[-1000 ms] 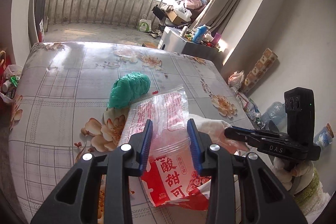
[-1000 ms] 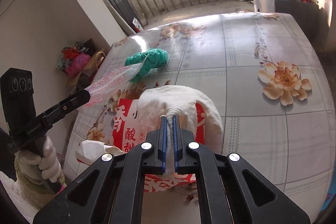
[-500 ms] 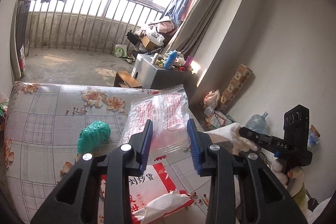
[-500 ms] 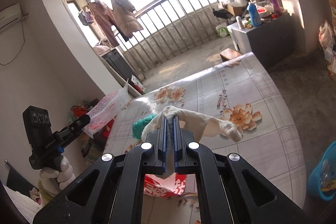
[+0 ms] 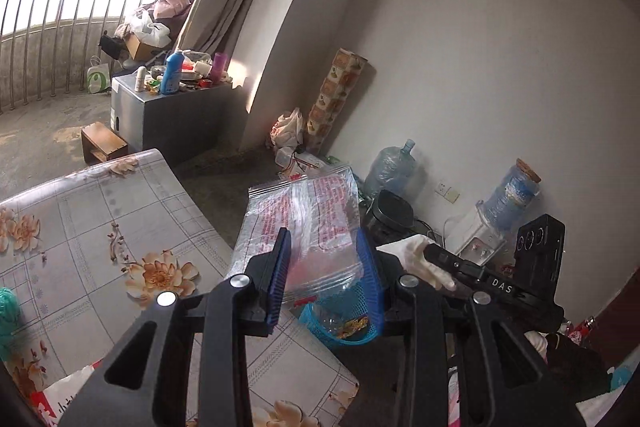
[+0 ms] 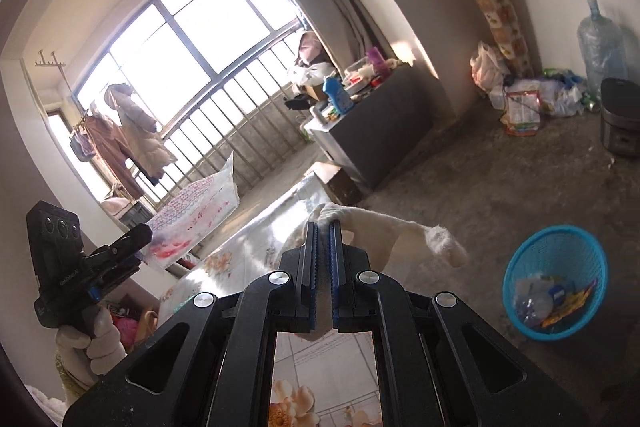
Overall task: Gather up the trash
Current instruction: 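Carry the plastic bag and white glove over the blue wastebasket, then open both grippers over the wastebasket to drop bag and glove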
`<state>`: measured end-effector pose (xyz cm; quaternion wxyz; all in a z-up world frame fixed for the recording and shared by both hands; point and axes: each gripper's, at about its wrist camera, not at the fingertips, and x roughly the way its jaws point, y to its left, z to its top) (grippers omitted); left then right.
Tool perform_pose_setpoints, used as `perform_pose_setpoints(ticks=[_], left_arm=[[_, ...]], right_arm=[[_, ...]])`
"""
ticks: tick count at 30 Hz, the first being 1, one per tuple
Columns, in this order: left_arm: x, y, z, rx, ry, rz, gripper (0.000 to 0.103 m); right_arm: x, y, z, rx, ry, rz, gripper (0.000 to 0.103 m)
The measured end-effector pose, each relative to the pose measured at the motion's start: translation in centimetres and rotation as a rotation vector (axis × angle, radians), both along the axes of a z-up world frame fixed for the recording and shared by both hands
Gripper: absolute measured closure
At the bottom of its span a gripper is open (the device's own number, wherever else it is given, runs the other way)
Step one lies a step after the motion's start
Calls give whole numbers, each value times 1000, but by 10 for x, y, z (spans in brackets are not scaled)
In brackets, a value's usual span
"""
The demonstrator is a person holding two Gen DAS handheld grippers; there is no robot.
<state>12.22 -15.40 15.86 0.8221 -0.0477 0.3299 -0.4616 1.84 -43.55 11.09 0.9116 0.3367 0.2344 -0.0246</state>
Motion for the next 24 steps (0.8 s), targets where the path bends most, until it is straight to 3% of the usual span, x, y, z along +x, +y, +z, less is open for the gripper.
perform_pose_setpoints(ticks=[6,14,17,19,20,22,24], left_arm=[[4,-143,-40,121,113,-176,70],[7,-303,-143,338,251,-335,70],[12,-343,-177,396,264,-372,65],[17,-362,-203,441,285,-381,48],[20,-370,-216,468,293,-373,38],[23,-375,-237,505,313,-359,38],[27,-372,-244,489,351,-343,38]], right_arm=[[-32,-65,-39,53,89,-187,99],[-30,-129,-112,113,276,-329,99],[-23,-149,-144,173,322,-357,96],[-17,-161,-169,197,356,-379,91],[-13,-168,-186,221,381,-396,79],[-9,-177,-217,261,447,-426,68],[-16,-181,-241,302,512,-463,68]])
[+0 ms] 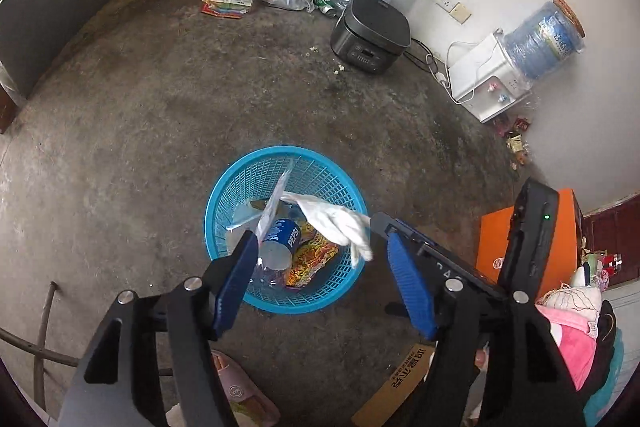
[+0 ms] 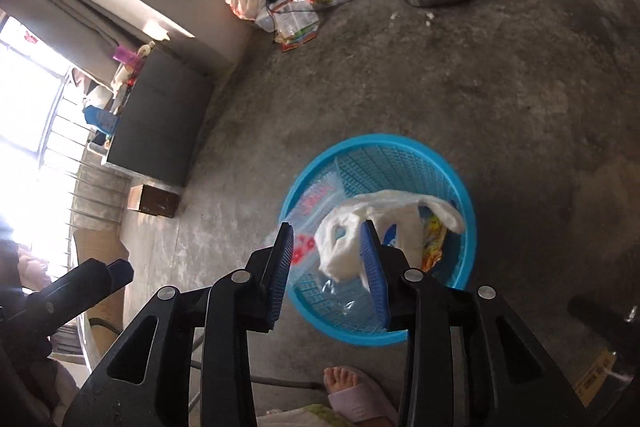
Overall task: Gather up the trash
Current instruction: 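Open both grippers over the wastebasket to drop bag and glove, then move both tools back to the table toward the red-and-white snack bag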
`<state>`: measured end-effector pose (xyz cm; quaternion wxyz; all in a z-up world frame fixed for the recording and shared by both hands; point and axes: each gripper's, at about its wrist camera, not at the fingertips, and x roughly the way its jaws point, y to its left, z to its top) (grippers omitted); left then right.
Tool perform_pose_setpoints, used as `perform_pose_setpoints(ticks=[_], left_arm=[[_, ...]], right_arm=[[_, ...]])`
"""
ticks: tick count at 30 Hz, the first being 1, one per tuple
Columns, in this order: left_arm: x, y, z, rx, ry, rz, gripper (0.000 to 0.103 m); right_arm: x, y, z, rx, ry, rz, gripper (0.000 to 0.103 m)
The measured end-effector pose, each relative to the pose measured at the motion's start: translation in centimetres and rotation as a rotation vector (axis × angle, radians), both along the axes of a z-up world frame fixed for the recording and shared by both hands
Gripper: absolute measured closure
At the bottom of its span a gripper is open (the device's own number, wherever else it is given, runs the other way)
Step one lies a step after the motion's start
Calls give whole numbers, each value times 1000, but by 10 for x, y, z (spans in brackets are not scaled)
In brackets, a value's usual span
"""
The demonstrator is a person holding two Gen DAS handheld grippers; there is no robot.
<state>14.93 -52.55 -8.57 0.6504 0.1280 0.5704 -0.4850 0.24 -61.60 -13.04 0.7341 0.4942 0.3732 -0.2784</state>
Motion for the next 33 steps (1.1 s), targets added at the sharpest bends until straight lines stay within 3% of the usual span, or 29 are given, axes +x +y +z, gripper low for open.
perform_pose_setpoints(ticks=[4,9,14,17,21,26,30,33], left_arm=[[3,24,21,-67,0,30,38],[0,61,92,-211,-98,62,38],[-22,142,173,-382,-214,89,31],[-35,210,202,-434,-272,135,30],[-43,318,218,-399,-379,269,30],[-56,470,227,-302,-557,562,30],[-80,568,223,-240,-588,743,30],[-100,619,209,-229,-576,823,30]], right_arm=[[-19,8,5,20,-35,-39,68],[-28,33,61,-95,-73,-7,67],[-15,79,131,-312,-129,127,45],[-8,116,166,-375,-212,242,40],[9,163,189,-336,-316,440,40],[41,236,203,-281,-395,736,40],[65,305,201,-225,-428,987,40],[81,351,196,-182,-431,1145,40]])
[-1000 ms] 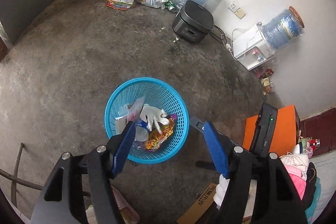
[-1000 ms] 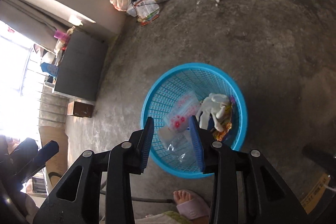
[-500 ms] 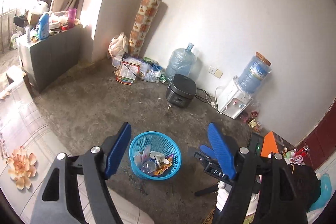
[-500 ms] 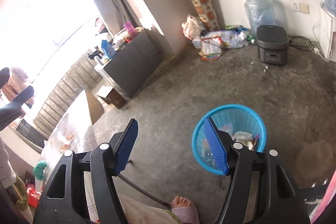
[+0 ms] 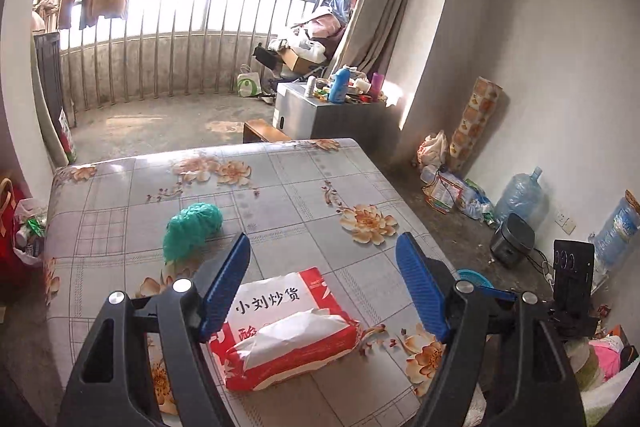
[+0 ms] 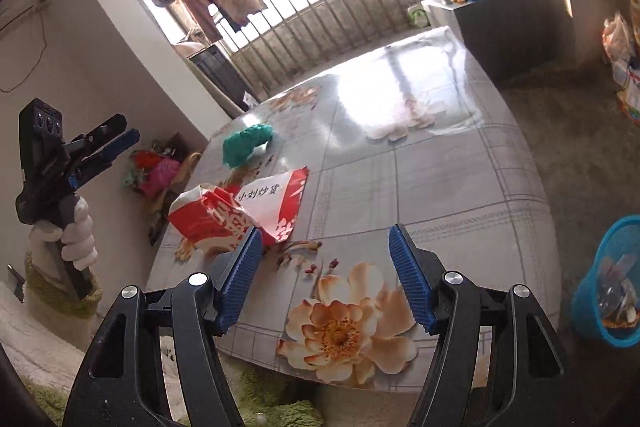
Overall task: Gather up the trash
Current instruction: 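Move both tools back to the table toward the red-and-white snack bag, then grasp the red-and-white snack bag with the right gripper while the left gripper grasps the green bag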
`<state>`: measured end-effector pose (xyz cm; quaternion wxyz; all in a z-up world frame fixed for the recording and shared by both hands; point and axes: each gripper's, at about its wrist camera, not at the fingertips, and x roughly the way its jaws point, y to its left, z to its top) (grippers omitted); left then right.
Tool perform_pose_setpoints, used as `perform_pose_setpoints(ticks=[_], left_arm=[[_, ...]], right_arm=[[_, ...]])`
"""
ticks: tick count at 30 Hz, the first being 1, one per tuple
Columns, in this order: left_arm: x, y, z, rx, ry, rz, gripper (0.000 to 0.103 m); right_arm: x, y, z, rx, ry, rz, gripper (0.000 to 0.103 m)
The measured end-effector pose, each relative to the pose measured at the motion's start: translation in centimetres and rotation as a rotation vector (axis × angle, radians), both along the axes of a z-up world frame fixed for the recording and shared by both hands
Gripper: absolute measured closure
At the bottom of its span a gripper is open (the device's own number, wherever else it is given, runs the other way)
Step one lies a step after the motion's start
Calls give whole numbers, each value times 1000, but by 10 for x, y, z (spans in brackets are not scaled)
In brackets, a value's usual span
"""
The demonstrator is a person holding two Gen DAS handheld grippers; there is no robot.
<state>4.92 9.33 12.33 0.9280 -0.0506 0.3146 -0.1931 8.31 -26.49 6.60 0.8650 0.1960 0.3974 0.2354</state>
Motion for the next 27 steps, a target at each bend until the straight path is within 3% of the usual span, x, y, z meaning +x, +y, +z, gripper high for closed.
perform_pose_setpoints(ticks=[6,11,16,21,27], left_arm=[[-21,34,-48,8,83,1,30],[2,34,-89,7,195,10,30],[31,38,-113,10,226,54,30],[53,32,-138,153,231,98,30],[63,37,-155,102,301,94,30]], right_arm=[[24,76,1,-68,6,176,40],[53,108,-17,-159,83,158,40],[77,104,-36,-60,219,84,40],[88,96,-51,-15,331,31,40],[85,87,-56,45,438,27,40]])
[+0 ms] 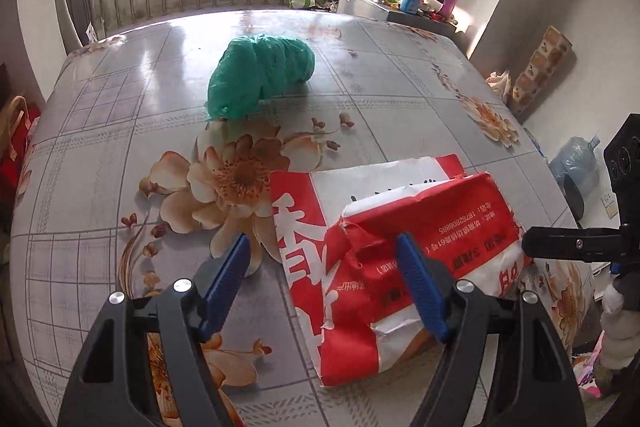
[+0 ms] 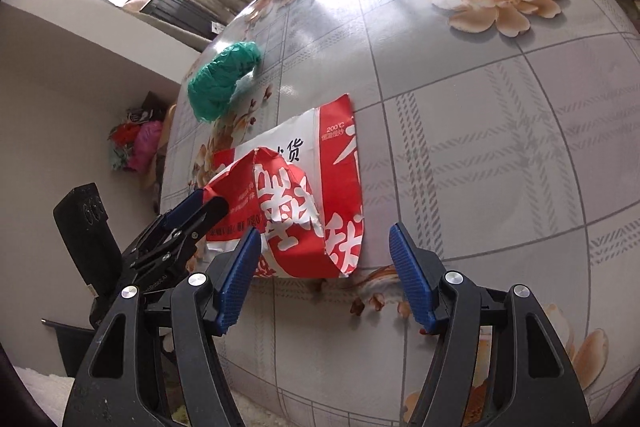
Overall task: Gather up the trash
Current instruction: 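Grasp the red-and-white snack bag with the right gripper while the left gripper grasps the green bag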
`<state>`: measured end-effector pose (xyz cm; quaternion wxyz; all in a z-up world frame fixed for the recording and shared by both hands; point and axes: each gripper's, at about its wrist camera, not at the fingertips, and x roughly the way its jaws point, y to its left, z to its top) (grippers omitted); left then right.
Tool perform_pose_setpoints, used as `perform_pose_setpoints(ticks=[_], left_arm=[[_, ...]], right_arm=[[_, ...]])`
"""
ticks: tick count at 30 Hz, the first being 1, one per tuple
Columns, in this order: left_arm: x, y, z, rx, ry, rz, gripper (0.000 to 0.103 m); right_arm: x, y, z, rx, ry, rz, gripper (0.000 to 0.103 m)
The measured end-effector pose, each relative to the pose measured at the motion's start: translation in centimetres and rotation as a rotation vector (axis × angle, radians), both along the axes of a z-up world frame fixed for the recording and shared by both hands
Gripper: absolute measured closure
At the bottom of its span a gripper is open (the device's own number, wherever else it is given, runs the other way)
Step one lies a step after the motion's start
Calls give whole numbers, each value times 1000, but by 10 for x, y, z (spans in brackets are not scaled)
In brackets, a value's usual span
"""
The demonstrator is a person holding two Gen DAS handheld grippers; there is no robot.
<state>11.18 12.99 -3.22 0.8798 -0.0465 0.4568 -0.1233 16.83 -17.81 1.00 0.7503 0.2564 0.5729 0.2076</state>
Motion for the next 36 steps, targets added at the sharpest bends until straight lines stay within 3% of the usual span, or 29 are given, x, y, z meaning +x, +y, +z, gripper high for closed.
perform_pose_setpoints(ticks=[7,16,19,25,28,29,34,36], left_arm=[[2,-2,0,5,-9,-24,30],[8,0,0,-10,2,-47,31],[10,0,0,-11,7,-55,31],[13,4,1,-30,23,-59,32],[15,5,1,-32,25,-53,32],[15,5,1,-34,26,-50,32],[22,20,3,-197,62,-40,42],[25,24,9,-213,33,-25,42]], right_arm=[[5,9,-3,93,56,42,38],[-12,-13,-11,214,173,6,38],[-16,-14,-17,297,196,-12,39],[-4,-3,-22,376,168,-98,48],[0,-4,-26,361,160,-176,69],[1,-7,-29,376,162,-196,70],[1,-18,-19,327,87,-237,74],[1,-28,-12,277,39,-258,74]])
